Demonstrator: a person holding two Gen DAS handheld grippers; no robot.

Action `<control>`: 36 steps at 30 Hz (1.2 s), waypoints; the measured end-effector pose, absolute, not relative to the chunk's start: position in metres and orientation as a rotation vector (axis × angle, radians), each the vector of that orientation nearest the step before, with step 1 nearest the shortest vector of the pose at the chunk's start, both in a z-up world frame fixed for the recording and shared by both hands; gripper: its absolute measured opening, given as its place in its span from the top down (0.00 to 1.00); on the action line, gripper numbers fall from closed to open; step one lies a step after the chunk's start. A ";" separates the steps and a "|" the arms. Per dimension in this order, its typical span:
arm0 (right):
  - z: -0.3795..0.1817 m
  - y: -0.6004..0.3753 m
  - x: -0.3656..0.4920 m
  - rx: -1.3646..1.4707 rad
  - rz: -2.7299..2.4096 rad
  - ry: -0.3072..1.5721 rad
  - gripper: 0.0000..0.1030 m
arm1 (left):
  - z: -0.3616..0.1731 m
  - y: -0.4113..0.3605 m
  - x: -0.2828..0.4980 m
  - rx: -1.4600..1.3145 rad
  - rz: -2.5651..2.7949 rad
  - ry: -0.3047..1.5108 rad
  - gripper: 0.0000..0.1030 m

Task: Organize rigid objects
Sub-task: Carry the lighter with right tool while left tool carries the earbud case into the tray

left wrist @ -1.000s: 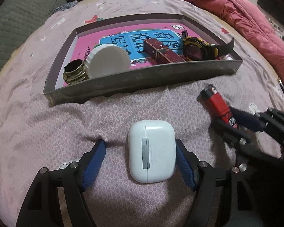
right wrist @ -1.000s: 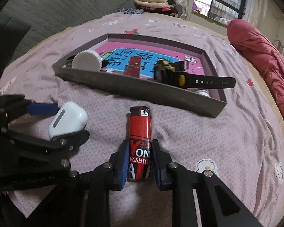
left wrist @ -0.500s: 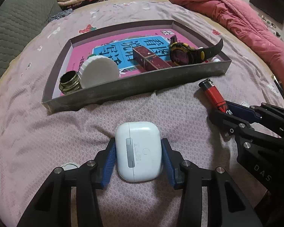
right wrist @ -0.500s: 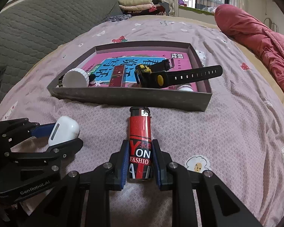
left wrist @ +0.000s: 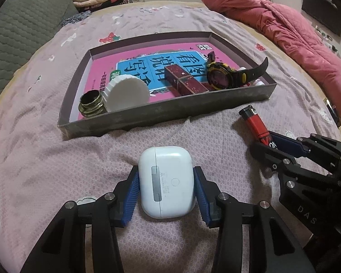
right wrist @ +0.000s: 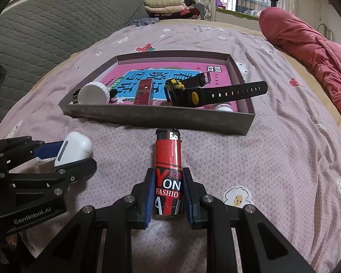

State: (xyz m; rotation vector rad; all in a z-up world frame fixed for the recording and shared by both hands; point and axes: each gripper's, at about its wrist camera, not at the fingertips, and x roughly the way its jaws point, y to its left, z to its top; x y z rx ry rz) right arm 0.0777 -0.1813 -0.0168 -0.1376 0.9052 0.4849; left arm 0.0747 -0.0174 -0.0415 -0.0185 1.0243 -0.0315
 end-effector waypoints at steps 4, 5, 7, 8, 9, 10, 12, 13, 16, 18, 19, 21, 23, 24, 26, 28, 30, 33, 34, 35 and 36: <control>-0.017 -0.178 0.076 -0.146 0.491 0.910 0.77 | -0.039 -0.013 0.073 -0.035 -0.029 1.020 0.54; -0.018 -0.177 0.075 -0.148 0.493 0.913 0.77 | -0.038 -0.013 0.074 -0.036 -0.028 1.019 0.54; -0.018 -0.175 0.074 -0.151 0.497 0.916 0.77 | -0.037 -0.011 0.073 -0.041 -0.026 1.019 0.54; -0.018 -0.174 0.074 -0.152 0.499 0.917 0.77 | -0.037 -0.010 0.072 -0.044 -0.025 1.017 0.54; -0.018 -0.173 0.073 -0.152 0.500 0.916 0.77 | -0.036 -0.010 0.072 -0.046 -0.025 1.016 0.54; -0.017 -0.173 0.073 -0.151 0.505 0.917 0.77 | -0.035 -0.009 0.071 -0.047 -0.024 1.014 0.54; -0.016 -0.172 0.071 -0.152 0.508 0.912 0.77 | -0.033 -0.006 0.070 -0.055 -0.023 1.011 0.54; -0.014 -0.172 0.071 -0.151 0.512 0.909 0.77 | -0.032 -0.005 0.068 -0.058 -0.021 1.008 0.54; -0.009 -0.172 0.068 -0.147 0.516 0.898 0.77 | -0.025 0.002 0.066 -0.063 -0.013 0.993 0.54; -0.002 -0.171 0.067 -0.142 0.521 0.886 0.77 | -0.020 0.007 0.065 -0.072 -0.003 0.983 0.54; 0.001 -0.171 0.067 -0.142 0.522 0.881 0.77 | -0.017 0.009 0.066 -0.077 0.001 0.978 0.54; 0.007 -0.171 0.067 -0.138 0.526 0.868 0.77 | -0.011 0.014 0.066 -0.084 0.008 0.968 0.54; 0.012 -0.171 0.068 -0.136 0.526 0.858 0.77 | -0.006 0.018 0.066 -0.092 0.016 0.957 0.54; 0.015 -0.170 0.068 -0.134 0.530 0.854 0.77 | -0.004 0.020 0.067 -0.096 0.018 0.954 0.54; 0.019 -0.170 0.068 -0.135 0.530 0.846 0.77 | 0.000 0.023 0.069 -0.100 0.021 0.948 0.54; 0.025 -0.171 0.069 -0.130 0.532 0.835 0.77 | 0.004 0.024 0.070 -0.098 0.022 0.939 0.54; 0.030 -0.171 0.072 -0.131 0.531 0.825 0.77 | 0.007 0.023 0.073 -0.096 0.018 0.936 0.54; 0.036 -0.173 0.076 -0.126 0.527 0.814 0.77 | 0.013 0.021 0.079 -0.092 0.011 0.924 0.54; 0.039 -0.175 0.079 -0.125 0.522 0.809 0.77 | 0.016 0.019 0.082 -0.092 0.008 0.917 0.54; 0.040 -0.175 0.081 -0.123 0.518 0.807 0.77 | 0.019 0.018 0.085 -0.091 0.006 0.912 0.54; 0.043 -0.177 0.084 -0.121 0.515 0.802 0.77 | 0.022 0.017 0.089 -0.090 0.004 0.906 0.54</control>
